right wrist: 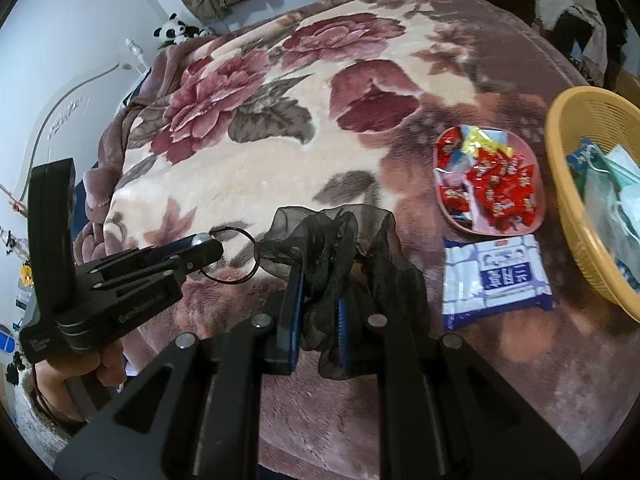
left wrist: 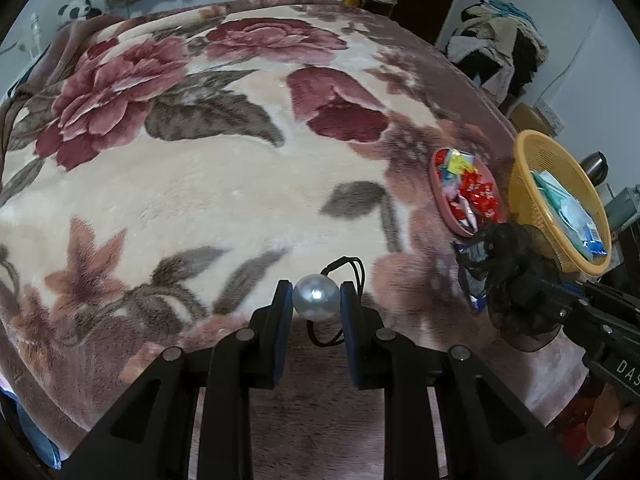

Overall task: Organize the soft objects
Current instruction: 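Carry the hair tie and scrunchie over the yellow basket with both tools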

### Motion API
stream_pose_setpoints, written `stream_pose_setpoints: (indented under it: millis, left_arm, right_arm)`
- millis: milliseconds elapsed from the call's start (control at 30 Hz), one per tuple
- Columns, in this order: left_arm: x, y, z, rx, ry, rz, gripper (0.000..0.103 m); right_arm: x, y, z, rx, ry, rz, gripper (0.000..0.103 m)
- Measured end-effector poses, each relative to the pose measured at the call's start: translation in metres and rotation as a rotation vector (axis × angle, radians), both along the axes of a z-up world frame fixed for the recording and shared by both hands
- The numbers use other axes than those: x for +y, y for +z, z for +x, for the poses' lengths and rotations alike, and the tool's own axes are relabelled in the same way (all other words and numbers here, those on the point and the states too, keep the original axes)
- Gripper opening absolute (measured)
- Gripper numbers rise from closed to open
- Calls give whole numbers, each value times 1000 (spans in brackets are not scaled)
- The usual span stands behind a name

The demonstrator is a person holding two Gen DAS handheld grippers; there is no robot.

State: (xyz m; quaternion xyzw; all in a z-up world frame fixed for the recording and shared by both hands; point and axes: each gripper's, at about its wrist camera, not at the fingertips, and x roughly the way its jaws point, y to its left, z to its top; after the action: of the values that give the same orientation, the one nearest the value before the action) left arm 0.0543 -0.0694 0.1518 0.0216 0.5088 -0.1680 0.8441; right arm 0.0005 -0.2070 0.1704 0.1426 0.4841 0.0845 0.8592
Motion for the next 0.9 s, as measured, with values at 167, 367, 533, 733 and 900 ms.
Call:
stream_pose_setpoints:
  millis: [167, 367, 533, 733, 900]
  left_arm:
    - [-25, 10, -7, -18, -41, 2, 23]
    - [-59, 20, -12, -30, -92, -1, 23]
    - [-92, 30, -15, -39, -141, -5, 23]
    - [-139, 42, -15, -54, -209, -9, 23]
    - [-185, 54, -13, -67, -269, -26, 23]
  right_arm:
    - [-23, 8, -13, -21, -41, 3, 15]
    - [-56, 17, -27, -43, -98, 9, 15]
    - [-88, 26, -37, -67, -153, 15, 15]
    - [-123, 35, -45, -90, -208, 17, 15]
    - [-160, 46, -54, -115, -261, 13, 15]
